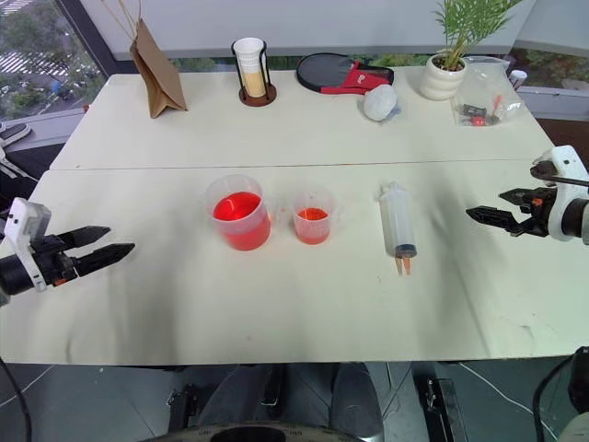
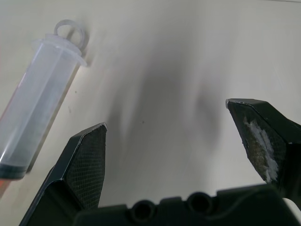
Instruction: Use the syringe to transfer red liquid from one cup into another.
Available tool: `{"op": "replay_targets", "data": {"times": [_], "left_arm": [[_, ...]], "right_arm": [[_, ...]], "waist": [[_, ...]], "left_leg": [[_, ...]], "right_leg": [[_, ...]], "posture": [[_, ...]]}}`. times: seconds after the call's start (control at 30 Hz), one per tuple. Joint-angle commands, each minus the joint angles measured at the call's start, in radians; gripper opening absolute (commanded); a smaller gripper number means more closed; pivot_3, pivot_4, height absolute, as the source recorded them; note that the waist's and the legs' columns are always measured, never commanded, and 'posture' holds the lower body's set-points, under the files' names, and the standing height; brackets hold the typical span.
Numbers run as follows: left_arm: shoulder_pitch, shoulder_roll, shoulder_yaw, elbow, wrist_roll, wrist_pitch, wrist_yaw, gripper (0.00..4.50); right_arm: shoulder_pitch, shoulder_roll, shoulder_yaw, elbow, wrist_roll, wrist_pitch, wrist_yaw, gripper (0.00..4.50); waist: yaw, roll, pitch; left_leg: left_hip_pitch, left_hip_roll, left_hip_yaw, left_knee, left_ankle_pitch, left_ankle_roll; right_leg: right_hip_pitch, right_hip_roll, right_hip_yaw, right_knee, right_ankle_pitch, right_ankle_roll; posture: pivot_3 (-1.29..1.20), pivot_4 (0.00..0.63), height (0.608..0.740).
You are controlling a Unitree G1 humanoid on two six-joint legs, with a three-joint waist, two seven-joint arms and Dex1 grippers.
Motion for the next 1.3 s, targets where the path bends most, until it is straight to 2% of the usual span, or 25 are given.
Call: {"op": "replay_targets", "data": {"times": [0.03,0.37,0.6,0.7,0.73,0.83,0.93,1.03,1.17,1.3], "left_arm": [[-0.020,0.003,0.032,0.001,-0.003,-0.027,0.001,4.43],[-0.022,-0.014,0.033,-0.016,-0.004,-0.039,0.023,4.43],[-0.094,-0.005,-0.002,0.032,0.019,-0.056,0.023,4.43],[-0.159,-0.016,-0.051,0.102,0.072,-0.113,0.037,4.43],[-0.180,-0.019,-0.063,0.119,0.078,-0.120,0.033,4.43],[-0.251,0.012,-0.087,0.128,0.067,-0.119,-0.027,4.43],[-0.369,0.046,-0.094,0.120,0.021,-0.070,-0.079,4.43],[-0.441,0.092,-0.166,0.093,0.026,-0.058,-0.178,4.43],[-0.479,0.117,-0.232,-0.021,0.002,-0.024,-0.243,4.43],[-0.448,0.127,-0.261,-0.224,-0.040,0.005,-0.264,4.43]], "right_arm": [[-0.006,-0.008,-0.008,-0.017,-0.006,-0.013,0.006,4.50],[-0.060,0.017,0.051,0.065,-0.109,-0.116,-0.076,4.50],[-0.145,0.034,0.082,0.169,-0.156,-0.114,-0.098,4.50],[-0.231,0.043,0.100,0.233,-0.179,-0.113,-0.105,4.50],[-0.267,0.047,0.099,0.247,-0.172,-0.092,-0.093,4.50],[-0.414,0.061,0.075,0.181,-0.075,0.133,0.011,4.50],[-0.462,0.053,0.145,0.073,-0.078,0.223,0.103,4.50],[-0.514,0.087,0.247,0.001,-0.111,0.351,0.123,4.50],[-0.537,0.112,0.355,-0.009,-0.165,0.427,0.118,4.50],[-0.513,0.146,0.418,-0.023,-0.185,0.508,0.090,4.50]], "waist": [[0.000,0.000,0.000],[0.000,0.000,0.000],[0.000,0.000,0.000],[0.000,0.000,0.000],[-0.001,0.000,0.000],[-0.006,0.000,0.000],[-0.004,-0.001,0.001],[-0.003,-0.002,0.001],[-0.001,-0.002,0.001],[0.000,-0.002,0.002]], "left_leg": [[0.000,0.000,0.000,-0.001,0.000,0.000],[0.000,-0.001,0.001,-0.004,0.002,-0.003],[0.000,-0.001,0.001,-0.004,0.003,-0.004],[0.000,-0.001,0.001,-0.004,0.003,-0.005],[0.000,-0.001,0.001,-0.004,0.003,-0.005],[0.000,-0.001,0.002,-0.004,0.004,-0.006],[0.000,0.000,0.001,-0.005,0.004,-0.006],[0.000,0.000,0.001,-0.006,0.004,-0.006],[0.000,-0.002,0.001,-0.005,0.004,-0.006],[-0.003,-0.002,0.001,-0.005,0.004,-0.006]], "right_leg": [[0.000,0.000,0.000,0.000,0.000,0.000],[-0.001,0.000,0.000,0.000,0.000,0.000],[-0.001,0.000,0.000,0.000,0.000,0.000],[-0.002,0.000,0.000,0.000,0.000,0.000],[-0.002,0.000,0.000,0.000,0.000,0.000],[-0.002,0.000,0.000,0.000,0.000,0.000],[-0.004,0.001,0.000,0.001,0.000,0.000],[-0.003,0.001,0.000,0.001,0.000,0.000],[-0.003,0.000,0.000,0.001,0.000,0.000],[-0.006,0.000,0.000,0.001,0.000,0.000]], "posture": [[0.00,0.150,0.739],[0.00,0.150,0.739],[0.00,0.150,0.739],[0.00,0.150,0.739],[0.00,0.150,0.739],[0.00,0.150,0.739],[0.00,0.150,0.739],[0.00,0.150,0.739],[0.00,0.150,0.739],[0.00,0.150,0.739]]}}
